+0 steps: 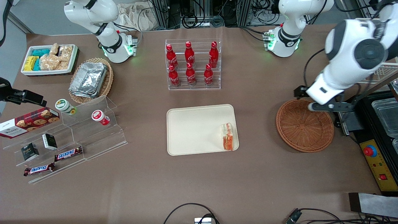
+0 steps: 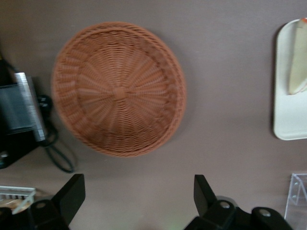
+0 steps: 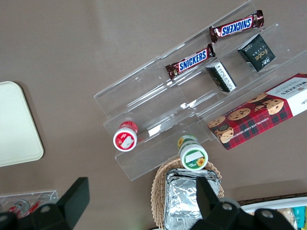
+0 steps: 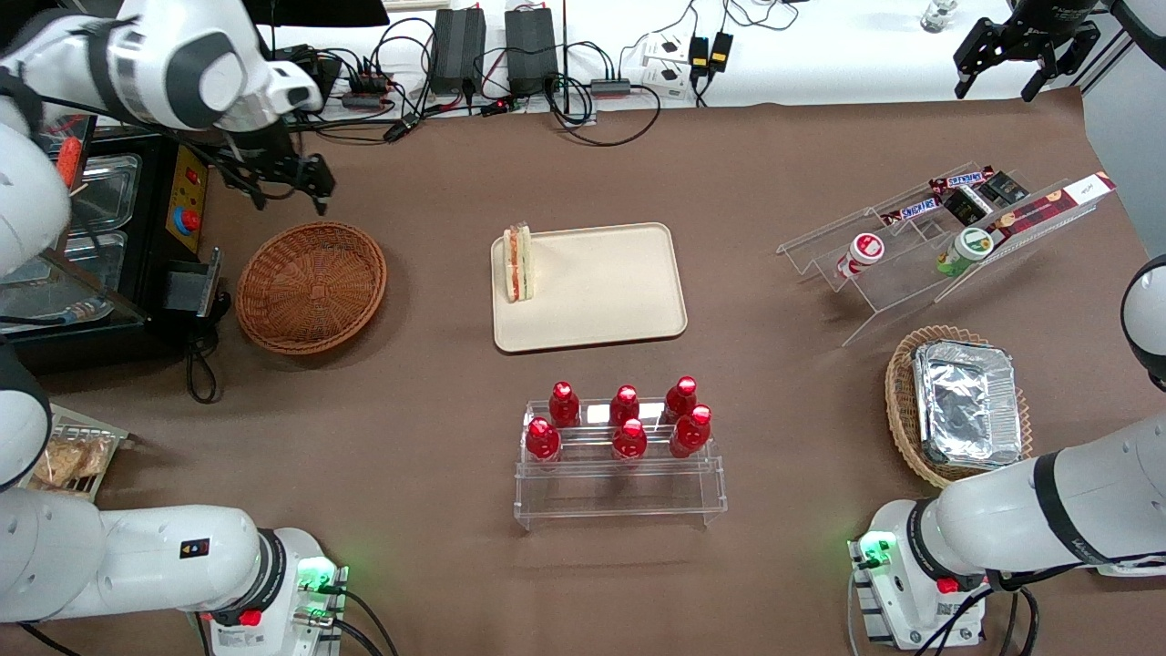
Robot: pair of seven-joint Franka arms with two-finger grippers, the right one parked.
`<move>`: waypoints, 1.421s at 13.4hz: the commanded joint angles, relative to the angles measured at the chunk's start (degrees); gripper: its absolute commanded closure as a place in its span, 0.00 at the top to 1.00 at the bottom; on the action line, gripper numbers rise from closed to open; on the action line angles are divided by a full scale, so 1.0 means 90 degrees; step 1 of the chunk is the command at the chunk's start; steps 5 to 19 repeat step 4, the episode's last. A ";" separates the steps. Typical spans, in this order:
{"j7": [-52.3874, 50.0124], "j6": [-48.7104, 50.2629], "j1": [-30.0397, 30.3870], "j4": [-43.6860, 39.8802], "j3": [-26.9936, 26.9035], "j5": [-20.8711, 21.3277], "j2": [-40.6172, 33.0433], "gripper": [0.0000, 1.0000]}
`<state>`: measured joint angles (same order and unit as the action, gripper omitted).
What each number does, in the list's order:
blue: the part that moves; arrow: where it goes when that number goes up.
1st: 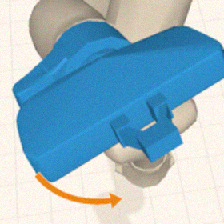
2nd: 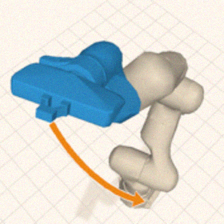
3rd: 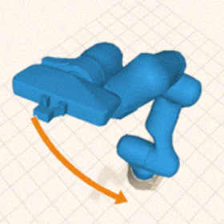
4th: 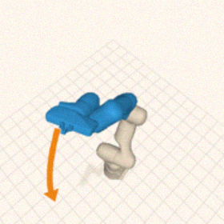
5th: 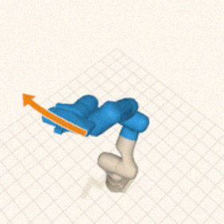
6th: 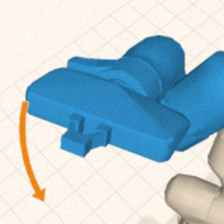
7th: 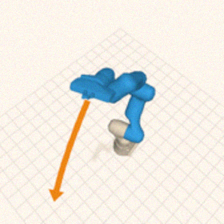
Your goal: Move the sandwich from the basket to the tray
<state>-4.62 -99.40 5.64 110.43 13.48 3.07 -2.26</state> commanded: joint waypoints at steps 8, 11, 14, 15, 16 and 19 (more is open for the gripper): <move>0.0230 0.0956 0.0604 -0.1672 0.0094 0.0010 0.0709 1.00; 0.0230 0.0956 0.0604 -0.1672 0.0094 0.0010 0.0709 1.00; 0.0230 0.0956 0.0604 -0.1672 0.0094 0.0010 0.0709 1.00; 0.0230 0.0956 0.0604 -0.1672 0.0094 0.0010 0.0709 1.00; 0.0230 0.0956 0.0604 -0.1672 0.0094 0.0010 0.0709 1.00; 0.0230 0.0956 0.0604 -0.1672 0.0094 0.0010 0.0709 1.00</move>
